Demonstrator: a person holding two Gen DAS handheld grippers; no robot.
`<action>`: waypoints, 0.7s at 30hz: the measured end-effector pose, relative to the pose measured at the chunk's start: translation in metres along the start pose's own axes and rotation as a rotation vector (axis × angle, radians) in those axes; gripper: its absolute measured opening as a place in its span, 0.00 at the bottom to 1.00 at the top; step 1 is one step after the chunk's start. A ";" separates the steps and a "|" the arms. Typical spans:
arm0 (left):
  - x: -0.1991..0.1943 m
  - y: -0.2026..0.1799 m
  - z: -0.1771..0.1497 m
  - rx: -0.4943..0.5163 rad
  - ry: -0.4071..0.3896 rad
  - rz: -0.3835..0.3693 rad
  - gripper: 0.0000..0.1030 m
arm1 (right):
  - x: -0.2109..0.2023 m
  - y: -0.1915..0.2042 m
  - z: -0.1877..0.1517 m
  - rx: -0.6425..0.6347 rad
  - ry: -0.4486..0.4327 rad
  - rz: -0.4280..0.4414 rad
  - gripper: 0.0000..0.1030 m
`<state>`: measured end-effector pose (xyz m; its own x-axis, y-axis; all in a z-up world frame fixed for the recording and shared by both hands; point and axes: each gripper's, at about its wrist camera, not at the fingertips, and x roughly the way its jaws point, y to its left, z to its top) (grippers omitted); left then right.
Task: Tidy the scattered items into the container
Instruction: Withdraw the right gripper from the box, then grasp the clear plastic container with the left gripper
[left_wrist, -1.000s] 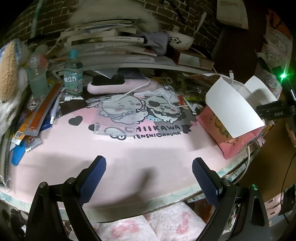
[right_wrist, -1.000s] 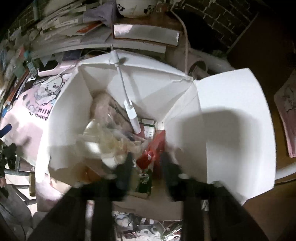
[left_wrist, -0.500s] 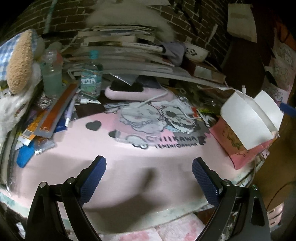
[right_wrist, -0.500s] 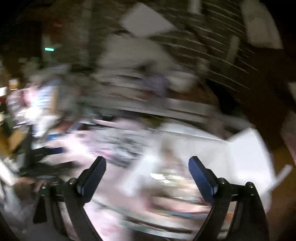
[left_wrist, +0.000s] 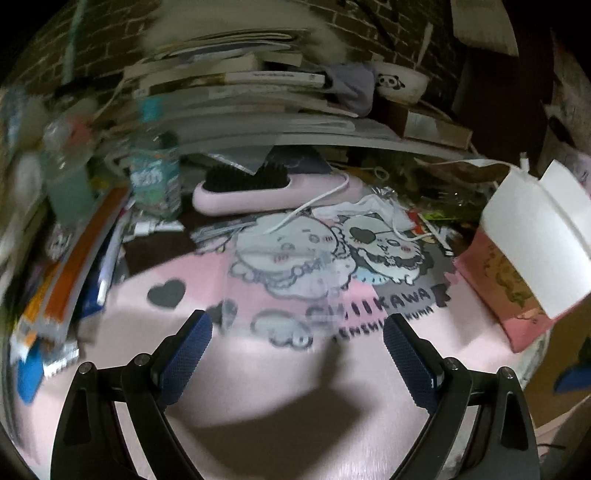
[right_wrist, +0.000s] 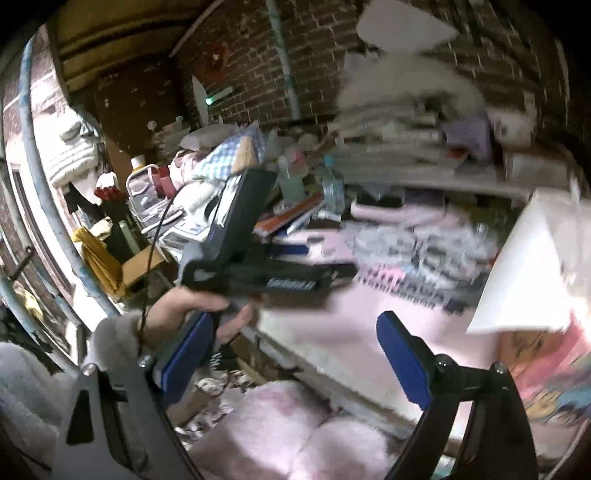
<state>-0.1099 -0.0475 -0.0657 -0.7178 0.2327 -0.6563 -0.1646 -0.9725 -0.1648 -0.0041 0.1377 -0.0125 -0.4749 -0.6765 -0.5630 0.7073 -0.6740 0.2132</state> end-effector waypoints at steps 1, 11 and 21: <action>0.002 -0.002 0.002 0.005 0.003 0.009 0.90 | 0.003 -0.005 -0.005 0.021 0.015 0.019 0.87; 0.031 -0.017 0.020 0.101 0.050 0.113 0.90 | 0.022 -0.025 -0.030 0.082 0.057 0.044 0.87; 0.041 -0.025 0.017 0.145 0.081 0.154 0.69 | 0.045 -0.054 -0.027 0.211 0.040 -0.117 0.87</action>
<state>-0.1471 -0.0141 -0.0758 -0.6864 0.0761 -0.7232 -0.1571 -0.9865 0.0454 -0.0496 0.1513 -0.0711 -0.5229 -0.5811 -0.6237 0.5218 -0.7967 0.3049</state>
